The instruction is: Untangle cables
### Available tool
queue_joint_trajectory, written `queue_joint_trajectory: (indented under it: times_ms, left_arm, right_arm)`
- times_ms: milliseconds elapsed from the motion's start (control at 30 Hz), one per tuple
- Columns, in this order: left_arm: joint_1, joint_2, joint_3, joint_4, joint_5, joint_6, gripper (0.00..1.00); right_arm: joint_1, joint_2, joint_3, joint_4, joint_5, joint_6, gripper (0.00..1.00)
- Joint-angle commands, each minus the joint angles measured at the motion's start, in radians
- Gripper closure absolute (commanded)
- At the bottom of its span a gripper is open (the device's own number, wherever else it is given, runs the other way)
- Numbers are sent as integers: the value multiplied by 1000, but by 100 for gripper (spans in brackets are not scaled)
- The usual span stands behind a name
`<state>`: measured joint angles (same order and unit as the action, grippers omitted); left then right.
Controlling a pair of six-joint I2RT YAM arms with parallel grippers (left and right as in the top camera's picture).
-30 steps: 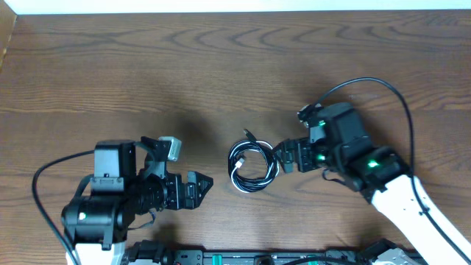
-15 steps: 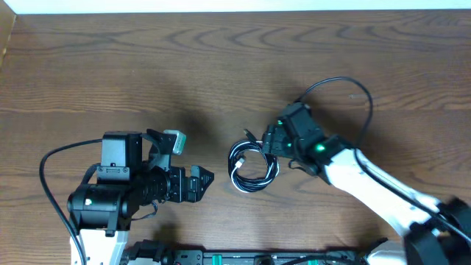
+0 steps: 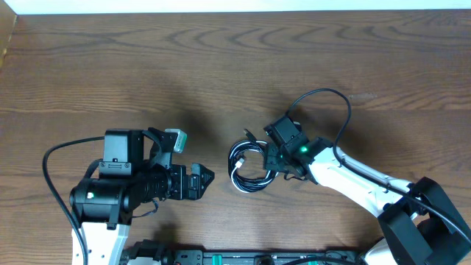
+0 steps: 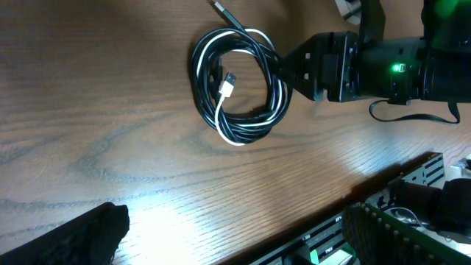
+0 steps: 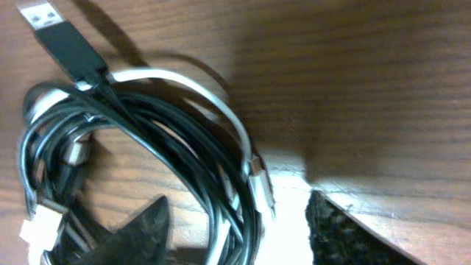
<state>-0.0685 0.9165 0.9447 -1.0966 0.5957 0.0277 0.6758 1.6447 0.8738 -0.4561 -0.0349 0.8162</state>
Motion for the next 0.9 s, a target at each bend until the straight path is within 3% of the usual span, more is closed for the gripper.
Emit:
queue_joint_trajectory:
  times_ms: [0,67,433,733,867]
  left_arm:
    - [-3,5,16,-1,-6,18,2]
    - [-3,5,16,-1,-6,18,2]
    - [-3,5,16,-2,-6,17,2]
    - [-3,5,16,-2,-6,18,2]
    - [-3,5,16,-2,-6,18,2]
  right_arm:
    - [7,5,-6,-16,6,-2,62]
    - [6,5,-6,-16,6,-3,68]
    - [7,21,-6,-10,74,-10,69]
    - [7,39,-6,-4,73,-10,78]
    - [7,39,-6,-2,65,-10,75]
